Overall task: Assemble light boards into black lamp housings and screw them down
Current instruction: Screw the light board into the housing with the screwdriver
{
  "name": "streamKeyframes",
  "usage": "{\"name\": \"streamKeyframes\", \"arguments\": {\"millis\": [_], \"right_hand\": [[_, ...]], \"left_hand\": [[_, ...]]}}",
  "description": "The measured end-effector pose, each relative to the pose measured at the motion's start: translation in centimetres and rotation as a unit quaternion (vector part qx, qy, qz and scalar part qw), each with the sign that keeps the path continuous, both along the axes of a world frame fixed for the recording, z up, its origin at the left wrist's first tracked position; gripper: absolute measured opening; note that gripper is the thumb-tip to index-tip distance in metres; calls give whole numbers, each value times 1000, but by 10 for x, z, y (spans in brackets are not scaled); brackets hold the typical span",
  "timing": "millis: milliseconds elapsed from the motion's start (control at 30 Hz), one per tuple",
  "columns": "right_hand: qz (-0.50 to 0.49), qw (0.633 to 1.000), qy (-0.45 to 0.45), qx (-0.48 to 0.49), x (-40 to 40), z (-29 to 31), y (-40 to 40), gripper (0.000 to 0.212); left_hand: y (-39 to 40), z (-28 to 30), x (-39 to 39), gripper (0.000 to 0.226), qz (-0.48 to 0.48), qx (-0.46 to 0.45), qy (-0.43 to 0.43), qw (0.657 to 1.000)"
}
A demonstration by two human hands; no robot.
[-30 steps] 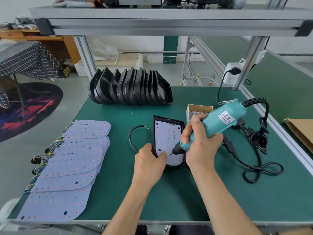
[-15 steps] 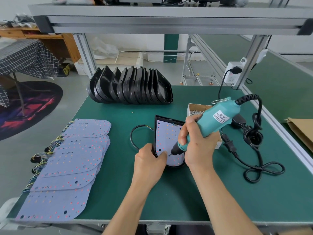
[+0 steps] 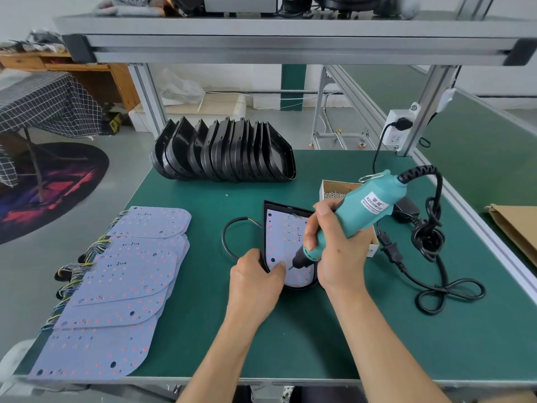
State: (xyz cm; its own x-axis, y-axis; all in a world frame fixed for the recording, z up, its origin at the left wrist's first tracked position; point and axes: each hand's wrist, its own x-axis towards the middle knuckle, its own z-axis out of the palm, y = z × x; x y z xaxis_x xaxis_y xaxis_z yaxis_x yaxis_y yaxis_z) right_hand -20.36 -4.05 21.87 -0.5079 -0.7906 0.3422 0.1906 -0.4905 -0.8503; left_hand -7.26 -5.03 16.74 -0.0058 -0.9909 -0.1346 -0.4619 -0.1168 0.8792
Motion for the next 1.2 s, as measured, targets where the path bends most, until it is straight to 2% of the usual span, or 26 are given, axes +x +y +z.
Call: {"name": "streamKeyframes", "arguments": {"millis": [133, 233, 333, 433, 500, 567, 600, 667, 700, 767, 833, 900, 967, 1100, 1200], "right_hand": [[24, 999, -7, -24, -3, 6, 4, 12], [34, 997, -54, -46, -12, 17, 11, 5], [85, 988, -114, -65, -35, 34, 19, 20], [85, 985, -127, -83, -58, 45, 30, 8], [56, 983, -156, -75, -71, 45, 37, 11], [4, 980, -187, -68, -82, 40, 41, 10], [-22, 979, -194, -65, -87, 37, 42, 9], [-58, 975, -207, -54, -95, 28, 43, 11], [-64, 973, -218, -47, -98, 22, 43, 15], [-56, 964, -259, -41, -102, 12, 42, 24], [-37, 950, -307, -41, -106, 1, 41, 25], [-26, 944, -327, -35, -110, -10, 41, 26], [-25, 942, -333, -26, -114, -21, 42, 25], [-23, 938, -346, -23, -121, -33, 45, 23], [-25, 933, -358, -26, -125, -36, 47, 22]], "left_hand": [[1, 5, -3, 30, -3, 3, -19, 1000], [4, 8, -5, 33, -3, 2, -37, 999], [11, 9, -3, 35, -8, 18, -45, 999], [21, 15, 2, 47, -39, 48, -30, 998], [22, 20, 7, 62, -52, 38, -77, 995], [15, 27, 15, 66, -14, -22, -177, 984], [9, 32, 16, 60, 12, -61, -203, 977], [-3, 45, 10, 34, 14, -156, -166, 974], [-10, 51, 2, 21, -13, -198, -133, 971], [-24, 60, -22, 11, -101, -240, -100, 960], [-40, 66, -51, 7, -206, -246, -119, 940], [-54, 67, -80, 5, -286, -247, -183, 907], [-67, 64, -107, 13, -335, -253, -261, 869], [-83, 52, -145, 16, -359, -266, -408, 796], [-88, 41, -157, 6, -367, -266, -450, 769]]}}
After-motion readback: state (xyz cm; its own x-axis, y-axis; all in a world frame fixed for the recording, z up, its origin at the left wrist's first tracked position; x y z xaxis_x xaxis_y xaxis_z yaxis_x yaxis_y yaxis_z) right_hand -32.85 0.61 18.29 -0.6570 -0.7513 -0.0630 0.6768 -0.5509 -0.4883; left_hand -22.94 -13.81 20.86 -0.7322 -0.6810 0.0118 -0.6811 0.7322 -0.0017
